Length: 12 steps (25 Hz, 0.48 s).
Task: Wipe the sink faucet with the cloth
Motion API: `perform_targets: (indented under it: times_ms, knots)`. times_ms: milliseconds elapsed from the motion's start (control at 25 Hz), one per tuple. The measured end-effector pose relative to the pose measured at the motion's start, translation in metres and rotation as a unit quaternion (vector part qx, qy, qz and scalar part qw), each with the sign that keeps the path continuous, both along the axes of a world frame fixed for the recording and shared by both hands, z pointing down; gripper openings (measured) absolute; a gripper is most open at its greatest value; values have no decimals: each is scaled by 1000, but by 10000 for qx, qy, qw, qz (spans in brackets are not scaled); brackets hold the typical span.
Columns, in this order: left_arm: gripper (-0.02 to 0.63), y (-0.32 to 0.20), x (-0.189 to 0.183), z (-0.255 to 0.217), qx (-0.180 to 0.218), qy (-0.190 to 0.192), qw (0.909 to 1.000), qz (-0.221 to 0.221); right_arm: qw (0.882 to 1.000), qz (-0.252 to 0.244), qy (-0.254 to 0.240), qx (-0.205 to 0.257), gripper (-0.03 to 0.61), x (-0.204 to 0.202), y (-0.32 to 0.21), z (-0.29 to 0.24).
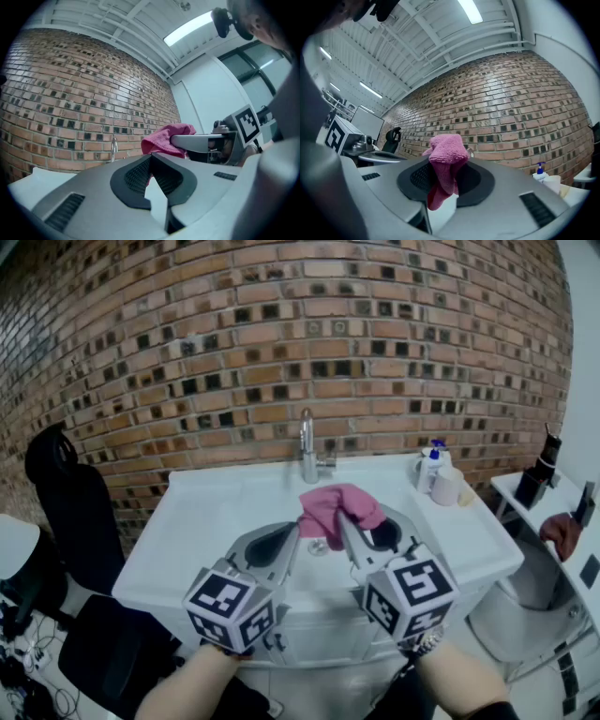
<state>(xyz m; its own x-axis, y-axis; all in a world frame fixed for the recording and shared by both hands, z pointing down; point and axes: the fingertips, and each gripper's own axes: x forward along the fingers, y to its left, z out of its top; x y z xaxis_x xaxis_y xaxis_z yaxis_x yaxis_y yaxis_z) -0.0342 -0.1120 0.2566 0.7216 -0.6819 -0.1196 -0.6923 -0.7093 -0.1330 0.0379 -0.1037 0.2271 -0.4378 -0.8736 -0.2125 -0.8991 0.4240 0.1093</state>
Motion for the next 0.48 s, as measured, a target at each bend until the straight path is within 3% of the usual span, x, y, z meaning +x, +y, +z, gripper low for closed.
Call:
perform_targets:
  times_ms: [480]
  knots:
    - [0,-78,3,-11,8,-41,10000,-20,9999,124,99,-7,103,10,-86,-15]
